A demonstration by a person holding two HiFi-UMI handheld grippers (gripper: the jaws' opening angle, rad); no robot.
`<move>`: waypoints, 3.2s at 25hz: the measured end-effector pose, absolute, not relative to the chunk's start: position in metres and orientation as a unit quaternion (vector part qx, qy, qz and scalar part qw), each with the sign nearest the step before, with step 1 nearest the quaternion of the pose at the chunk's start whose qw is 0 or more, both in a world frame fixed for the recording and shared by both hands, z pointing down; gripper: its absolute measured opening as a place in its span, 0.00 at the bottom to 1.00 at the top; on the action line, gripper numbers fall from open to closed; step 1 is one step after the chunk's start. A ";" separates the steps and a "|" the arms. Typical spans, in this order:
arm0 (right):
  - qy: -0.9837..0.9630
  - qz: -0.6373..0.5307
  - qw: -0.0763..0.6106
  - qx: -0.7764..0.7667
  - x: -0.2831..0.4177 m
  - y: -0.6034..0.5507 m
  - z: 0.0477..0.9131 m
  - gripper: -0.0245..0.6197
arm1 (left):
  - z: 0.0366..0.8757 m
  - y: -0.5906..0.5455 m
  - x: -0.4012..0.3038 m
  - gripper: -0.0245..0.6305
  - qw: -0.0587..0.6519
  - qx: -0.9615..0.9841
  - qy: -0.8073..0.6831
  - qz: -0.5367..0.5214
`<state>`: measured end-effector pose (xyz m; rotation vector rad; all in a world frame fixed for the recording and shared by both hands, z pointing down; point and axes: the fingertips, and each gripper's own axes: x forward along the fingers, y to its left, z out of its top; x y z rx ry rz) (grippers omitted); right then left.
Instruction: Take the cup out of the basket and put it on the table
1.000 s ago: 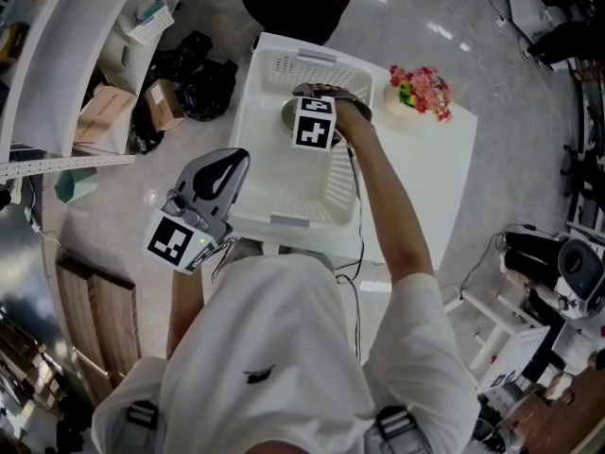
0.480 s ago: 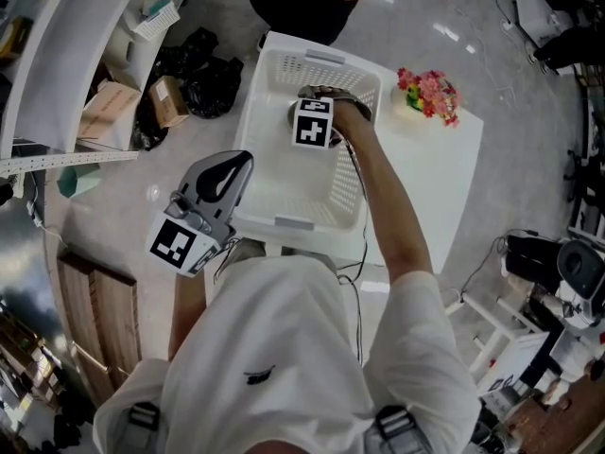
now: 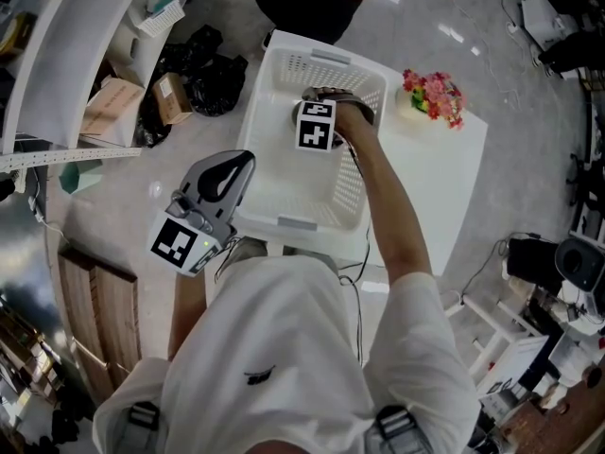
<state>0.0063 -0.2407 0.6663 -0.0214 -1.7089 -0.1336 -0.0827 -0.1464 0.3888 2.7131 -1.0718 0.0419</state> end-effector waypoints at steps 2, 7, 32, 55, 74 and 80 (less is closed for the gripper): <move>-0.753 -0.059 0.655 -0.009 0.006 -0.241 0.666 0.69 | 0.389 -0.146 -0.083 0.07 0.113 0.924 -0.365 0.016; -0.753 -0.058 0.655 -0.009 0.006 -0.241 0.666 0.69 | 0.390 -0.146 -0.083 0.07 0.114 0.924 -0.366 0.016; -0.766 -0.056 0.640 -0.012 0.000 -0.231 0.634 0.69 | 0.391 -0.149 -0.074 0.07 0.112 0.928 -0.356 0.017; -0.788 -0.093 0.608 0.001 -0.013 -0.216 0.539 0.69 | 0.388 -0.145 -0.066 0.07 0.112 0.933 -0.341 0.014; -0.790 -0.113 0.602 0.023 0.008 -0.191 0.464 0.69 | 0.382 -0.141 -0.046 0.07 0.102 0.946 -0.308 0.013; -0.790 -0.112 0.601 0.039 0.026 -0.183 0.445 0.69 | 0.378 -0.136 -0.031 0.07 0.098 0.952 -0.290 0.013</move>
